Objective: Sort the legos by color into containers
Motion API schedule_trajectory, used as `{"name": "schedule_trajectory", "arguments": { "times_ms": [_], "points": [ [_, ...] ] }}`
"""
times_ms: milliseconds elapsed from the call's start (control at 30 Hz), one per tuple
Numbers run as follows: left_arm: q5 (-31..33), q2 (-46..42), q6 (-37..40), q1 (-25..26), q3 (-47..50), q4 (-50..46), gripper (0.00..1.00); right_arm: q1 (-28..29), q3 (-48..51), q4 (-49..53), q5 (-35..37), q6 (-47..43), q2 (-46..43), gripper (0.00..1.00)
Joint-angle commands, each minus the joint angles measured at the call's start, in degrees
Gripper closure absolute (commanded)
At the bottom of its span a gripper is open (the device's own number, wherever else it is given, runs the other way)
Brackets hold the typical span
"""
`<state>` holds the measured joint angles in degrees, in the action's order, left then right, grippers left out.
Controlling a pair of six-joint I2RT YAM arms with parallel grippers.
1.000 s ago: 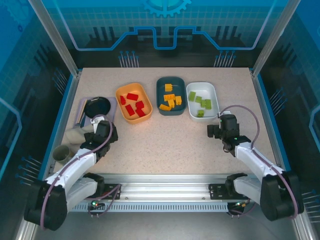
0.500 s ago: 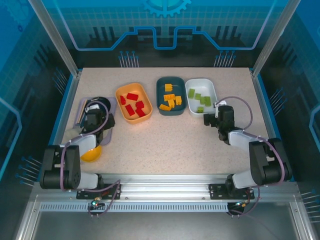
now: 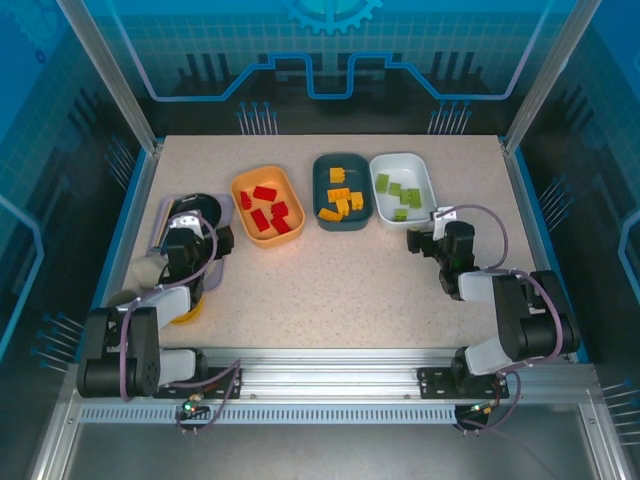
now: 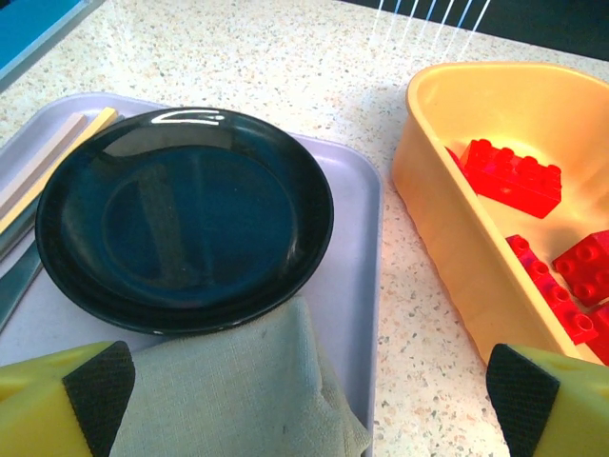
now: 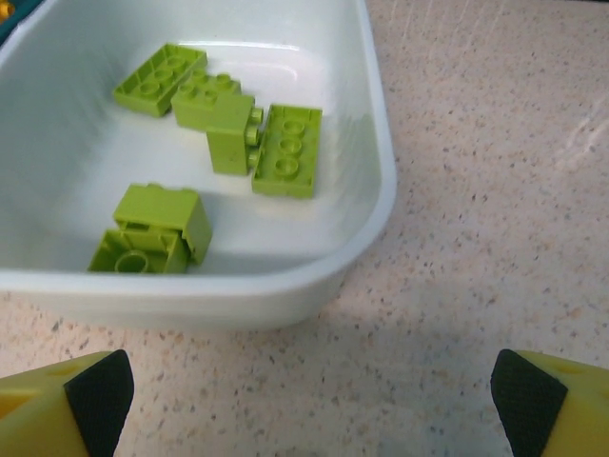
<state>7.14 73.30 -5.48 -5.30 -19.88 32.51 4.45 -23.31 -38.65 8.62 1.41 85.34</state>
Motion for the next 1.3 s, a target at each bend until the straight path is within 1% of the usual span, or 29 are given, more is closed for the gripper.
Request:
{"name": "schedule_trajectory", "arguments": {
  "times_ms": [0,33,100,233,367,433,467,533,600,700,733,800,867,900,933,1000,1267],
  "points": [
    [0.3,0.4,3.5,0.1,-1.7,2.0,0.01,-0.2,-0.9,-5.2,-1.0,-1.1,0.7,0.00],
    [-1.3,0.9,2.6,-1.3,-2.5,0.9,0.01,-0.1,-0.7,-6.2,-0.8,-1.3,0.9,0.00],
    [-2.1,1.5,1.7,-2.3,-3.1,0.1,0.01,-0.1,-0.6,-6.1,-0.7,-1.1,0.8,0.00],
    [-3.9,0.9,2.3,-2.4,-2.5,0.9,0.01,-0.1,-0.7,-5.8,-0.8,-1.2,0.8,0.00],
    [-4.7,1.6,2.7,-2.4,-4.0,-1.1,0.01,-0.1,-0.7,-5.8,-0.8,-1.2,0.8,0.00],
    [-5.6,1.6,-0.6,-2.2,-5.4,-2.8,0.01,-0.1,-0.7,-5.8,-0.8,-1.1,0.8,0.00],
    [-5.8,1.6,-1.2,-1.3,-6.0,-2.0,0.01,-0.1,-0.7,-5.8,-0.7,-1.1,0.8,0.00],
    [-4.0,2.5,-0.7,0.4,-7.4,-2.8,0.01,-0.1,-0.7,-5.9,-0.7,-1.2,0.8,0.00],
    [-3.0,4.8,-1.1,0.8,-7.3,-0.9,0.01,-0.1,-0.7,-5.8,-0.8,-1.2,0.8,0.00],
    [-2.9,8.1,-0.9,1.1,-4.4,7.0,0.01,-0.1,-0.7,-5.8,-0.8,-1.2,0.8,0.00],
    [-2.1,7.8,-0.1,2.1,-4.3,6.3,0.01,-0.1,-0.8,-5.7,-0.8,-1.2,0.8,0.00],
    [-0.7,9.1,2.1,4.2,-1.2,13.1,0.01,-0.1,-0.8,-5.6,-0.8,-1.1,0.8,0.00],
    [3.4,13.5,3.2,5.9,1.5,23.0,0.01,-0.1,-0.7,-5.6,-0.8,-1.2,0.7,0.00],
    [4.3,13.3,3.1,6.2,0.3,20.7,0.01,-0.1,-0.8,-5.6,-0.8,-1.2,0.7,0.00],
    [5.3,12.6,2.4,6.3,-2.0,15.0,0.01,-0.1,-0.9,-5.5,-0.8,-1.2,0.7,0.00],
    [6.9,13.2,2.5,6.9,-2.6,14.3,0.01,-0.1,-0.9,-5.5,-0.8,-1.2,0.7,0.00],
    [7.0,13.4,2.4,6.8,-2.7,14.5,0.01,-0.1,-0.8,-5.6,-0.8,-1.2,0.7,0.00]
  ]
}}
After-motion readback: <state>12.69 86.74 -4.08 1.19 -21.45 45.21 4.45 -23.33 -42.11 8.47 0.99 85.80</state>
